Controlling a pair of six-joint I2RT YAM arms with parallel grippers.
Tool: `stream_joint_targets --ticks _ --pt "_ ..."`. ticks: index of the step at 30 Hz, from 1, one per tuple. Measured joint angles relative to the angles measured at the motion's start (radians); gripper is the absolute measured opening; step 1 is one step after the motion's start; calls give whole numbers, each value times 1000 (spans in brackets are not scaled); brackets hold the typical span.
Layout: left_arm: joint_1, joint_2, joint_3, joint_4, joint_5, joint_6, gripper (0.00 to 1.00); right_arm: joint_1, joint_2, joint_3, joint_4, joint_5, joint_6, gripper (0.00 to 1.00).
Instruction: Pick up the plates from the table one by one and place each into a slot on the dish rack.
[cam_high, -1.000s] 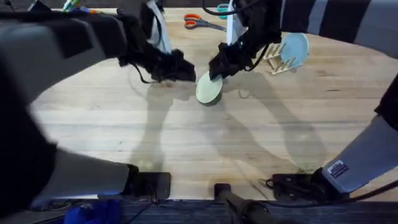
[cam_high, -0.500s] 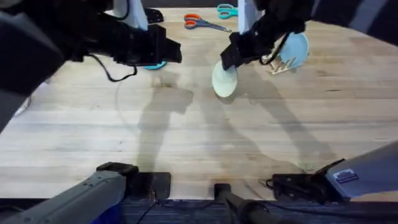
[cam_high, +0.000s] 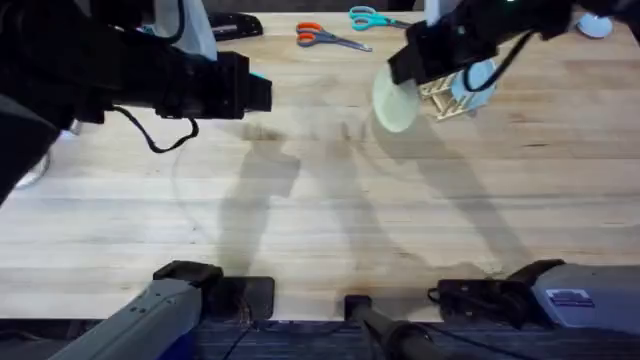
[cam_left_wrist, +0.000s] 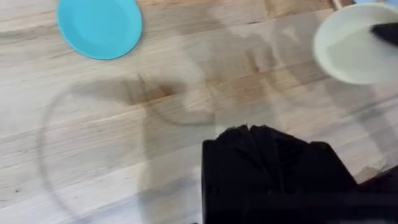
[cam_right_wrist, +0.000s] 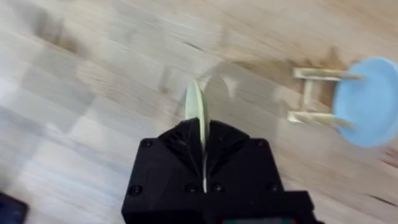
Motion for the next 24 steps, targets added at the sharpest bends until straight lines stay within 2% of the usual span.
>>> stream_joint_targets --ticks 1,3,10,20,21,24 --pt "0 0 0 -7 -5 21 41 -20 -47 0 -40 63 -26 28" --pt "0 0 0 -8 -9 36 41 -60 -83 0 -63 103 -56 28" --pt "0 0 0 -7 -12 45 40 -152 -111 0 -66 129 -129 28" --pt "0 0 0 -7 -19 53 40 -234 -148 -1 -39 133 -216 28" --pt "0 0 0 -7 -22 57 40 -276 -175 -1 -27 133 -258 28" --pt "0 0 0 -7 -23 57 40 -304 -181 -1 -27 135 -288 28"
